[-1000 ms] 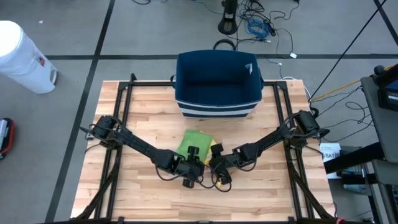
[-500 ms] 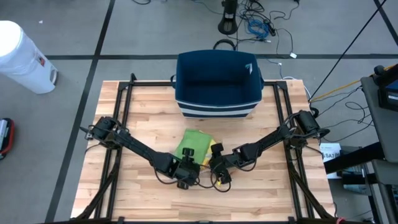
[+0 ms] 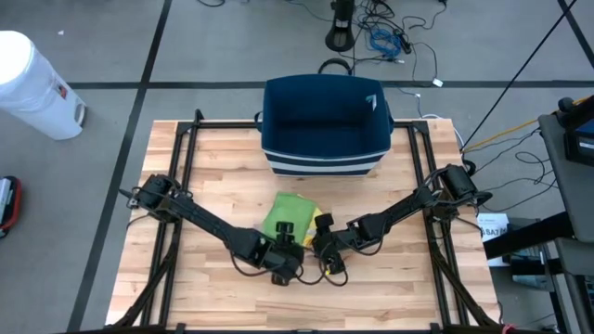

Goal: Fold towel
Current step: Stack the folded towels on the light brown towel

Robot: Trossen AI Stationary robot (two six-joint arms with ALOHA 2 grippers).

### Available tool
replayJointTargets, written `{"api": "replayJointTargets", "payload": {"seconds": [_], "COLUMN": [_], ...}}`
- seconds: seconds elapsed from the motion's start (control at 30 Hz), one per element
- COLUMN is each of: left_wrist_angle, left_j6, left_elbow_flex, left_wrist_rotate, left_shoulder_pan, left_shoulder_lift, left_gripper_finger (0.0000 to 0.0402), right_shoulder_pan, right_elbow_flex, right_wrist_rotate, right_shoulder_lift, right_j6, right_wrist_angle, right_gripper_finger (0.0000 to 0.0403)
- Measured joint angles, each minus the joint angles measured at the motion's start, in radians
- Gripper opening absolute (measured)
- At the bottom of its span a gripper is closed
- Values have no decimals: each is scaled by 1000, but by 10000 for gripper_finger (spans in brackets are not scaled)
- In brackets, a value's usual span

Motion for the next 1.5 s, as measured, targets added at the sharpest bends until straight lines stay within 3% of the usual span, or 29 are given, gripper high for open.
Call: {"api": "replayJointTargets", "payload": {"seconds": [0.17,0.37,0.6,0.73,1.1,1.27,1.5], "left_wrist_angle": [152,144,167,201,125,124,129], "left_j6": [-74,-144,-197,-214,-294,-275,-259], "left_elbow_flex": [-9,-15,-14,-14,-14,-14,-14], "left_wrist_rotate": [-4,-124,-129,-69,-81,-66,-47], "left_shoulder_pan": [13,44,60,60,96,99,100], "left_shoulder_lift": [12,53,80,105,138,138,138], "left_gripper_finger": [230,264,267,267,258,212,163], "right_shoulder_pan": [0,0,-1,-1,-2,-2,-1], "right_elbow_flex": [0,0,-1,-1,-2,0,0], "right_wrist_rotate": [0,1,1,1,2,-2,5], "right_shoulder_lift": [0,0,1,1,1,1,0], "right_j6": [3,2,-5,-9,-4,-5,-29], "right_wrist_angle": [0,0,2,5,6,-12,-36], "right_gripper_finger": [221,221,221,221,217,175,72]}}
